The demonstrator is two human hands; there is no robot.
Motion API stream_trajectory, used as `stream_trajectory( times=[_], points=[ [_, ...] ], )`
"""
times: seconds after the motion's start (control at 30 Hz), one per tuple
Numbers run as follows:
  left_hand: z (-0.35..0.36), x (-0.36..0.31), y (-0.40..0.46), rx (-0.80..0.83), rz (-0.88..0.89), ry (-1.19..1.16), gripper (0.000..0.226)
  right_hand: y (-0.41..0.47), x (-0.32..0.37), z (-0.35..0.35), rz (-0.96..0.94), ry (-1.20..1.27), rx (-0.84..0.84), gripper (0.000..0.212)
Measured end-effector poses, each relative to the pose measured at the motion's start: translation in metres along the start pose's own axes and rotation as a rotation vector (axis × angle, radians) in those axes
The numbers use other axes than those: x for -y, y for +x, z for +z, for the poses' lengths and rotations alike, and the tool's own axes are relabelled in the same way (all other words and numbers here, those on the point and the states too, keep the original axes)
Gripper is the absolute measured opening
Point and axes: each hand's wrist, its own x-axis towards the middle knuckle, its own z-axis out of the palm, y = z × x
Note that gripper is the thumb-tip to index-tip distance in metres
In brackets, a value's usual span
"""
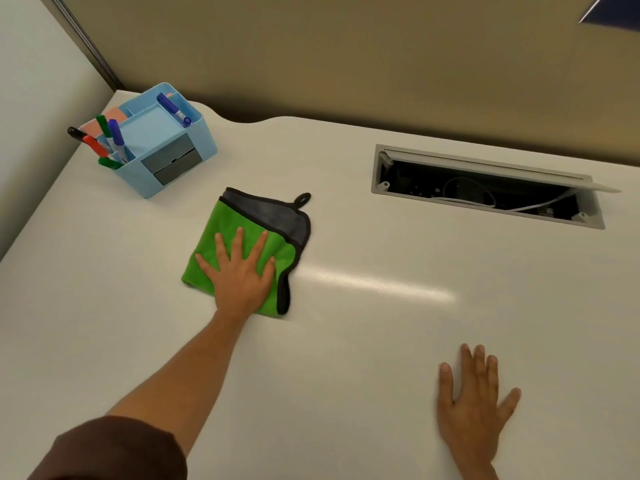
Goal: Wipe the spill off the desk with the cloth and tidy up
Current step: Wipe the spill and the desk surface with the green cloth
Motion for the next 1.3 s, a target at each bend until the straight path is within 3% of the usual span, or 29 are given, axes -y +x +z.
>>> stream_trajectory(
  times=[0.37,0.7,0.93,1.03,1.3],
  points=[
    [-0.007,0.016,0.048,0.031,-0.015,-0.064,0.059,-0.001,0.007,-0.004,0.011,-0.004,-0.01,0.069],
    [0.008,-0.054,-0.027,0.064,0.397,0.0,0.065,-0.001,0.018,-0.014,0.038,0.025,0.027,0.077],
    [0.018,-0.058,-0.088,0.048,0.501,-0.005,0.062,-0.002,0.017,-0.015,0.032,0.034,0.02,0.073],
    [0.014,-0.044,-0.093,0.026,0.432,-0.018,0.058,-0.002,0.013,-0.01,0.02,0.023,0.012,0.074],
    [-0.011,0.02,-0.063,-0.087,-0.016,-0.089,0.063,-0.001,0.005,-0.002,-0.011,-0.021,0.001,0.07]
  ],
)
